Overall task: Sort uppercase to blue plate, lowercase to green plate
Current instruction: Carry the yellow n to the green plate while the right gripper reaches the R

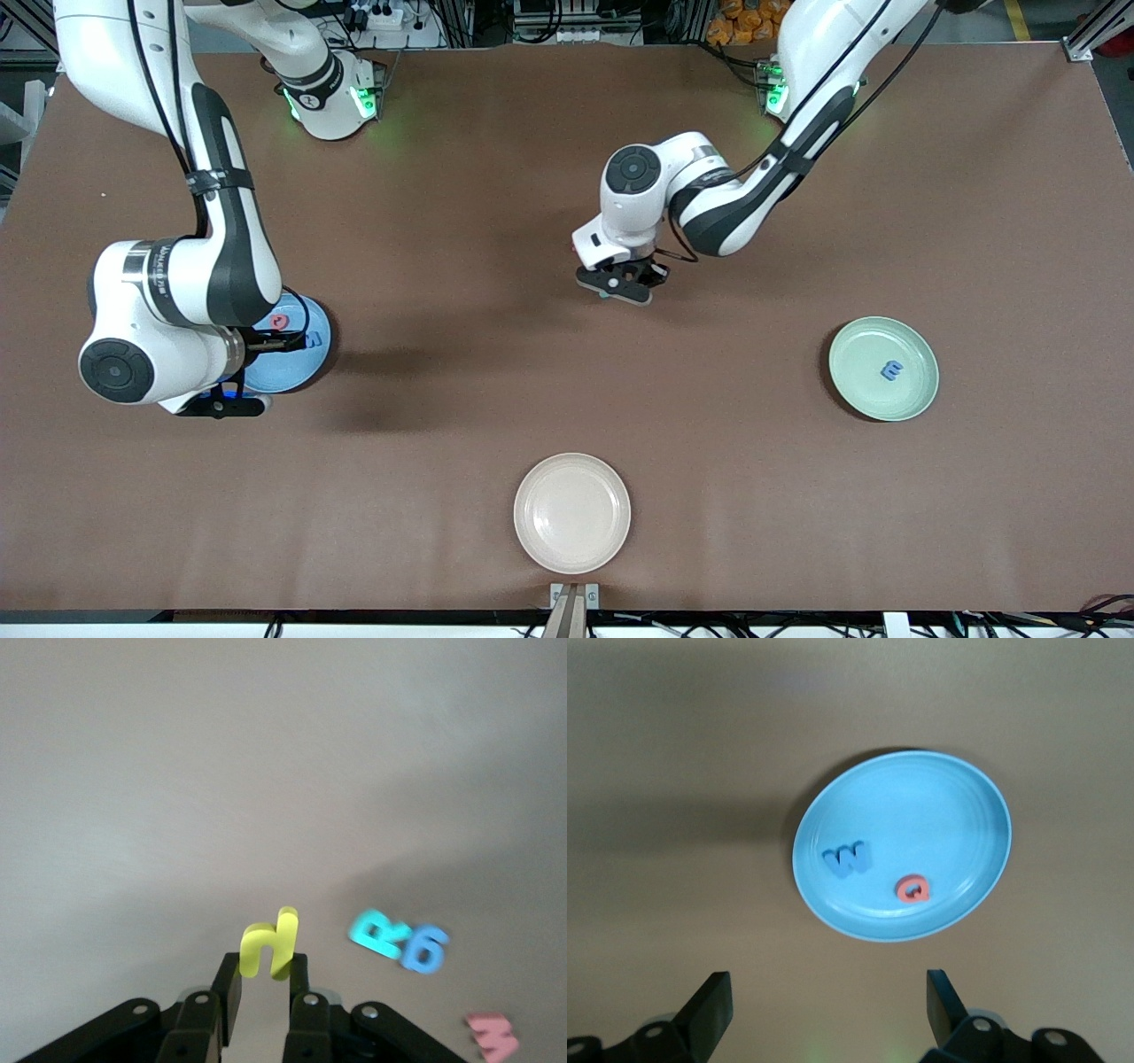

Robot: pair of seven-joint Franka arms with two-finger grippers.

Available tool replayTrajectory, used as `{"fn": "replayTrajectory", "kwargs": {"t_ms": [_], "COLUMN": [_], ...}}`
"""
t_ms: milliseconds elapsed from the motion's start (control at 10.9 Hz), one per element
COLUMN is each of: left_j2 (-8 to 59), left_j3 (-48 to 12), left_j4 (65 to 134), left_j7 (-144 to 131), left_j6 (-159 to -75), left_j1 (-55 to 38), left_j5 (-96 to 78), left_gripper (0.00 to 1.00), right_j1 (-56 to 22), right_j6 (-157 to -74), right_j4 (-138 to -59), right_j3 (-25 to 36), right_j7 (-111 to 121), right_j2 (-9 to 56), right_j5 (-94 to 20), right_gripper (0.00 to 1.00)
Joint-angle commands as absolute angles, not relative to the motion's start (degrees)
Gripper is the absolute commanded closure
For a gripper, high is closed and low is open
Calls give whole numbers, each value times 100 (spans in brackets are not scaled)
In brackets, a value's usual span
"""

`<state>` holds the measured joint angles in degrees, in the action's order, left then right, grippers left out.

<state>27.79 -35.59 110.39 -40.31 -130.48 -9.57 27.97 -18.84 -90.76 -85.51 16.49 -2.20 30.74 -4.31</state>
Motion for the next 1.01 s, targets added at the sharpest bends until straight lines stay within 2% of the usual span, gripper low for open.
{"fn": "replayTrajectory", "kwargs": {"t_ms": [0,367,734,918], "left_j2": [2225,1872,1872,1977], "left_j3": [-3665,-3955,-3955,-3946], "left_j4": [11188,11180,10978,10995], "left_j7": [-3895,-2718,-1516,-978], "left_j6": [-12964,-12789,-12630,-12586], "left_j1": [-311,1157,2458,2951], "left_j5": [2787,2417,2408,2408], "left_gripper": [100,100,100,100], "right_j1": [-2091,-2539,-2628,-2619], "right_j6": [-8676,-8333,-8165,-8209], "right_j4": [-8429,-8429,-8429,-8420], "right_j3": [1635,1591,592,168], "right_j7": [-517,-1569,-3238,-4162], "right_j2": [2865,2541,2268,2259], "right_j5": [-527,-772,-826,-1280], "right_gripper": [3,3,0,0]}}
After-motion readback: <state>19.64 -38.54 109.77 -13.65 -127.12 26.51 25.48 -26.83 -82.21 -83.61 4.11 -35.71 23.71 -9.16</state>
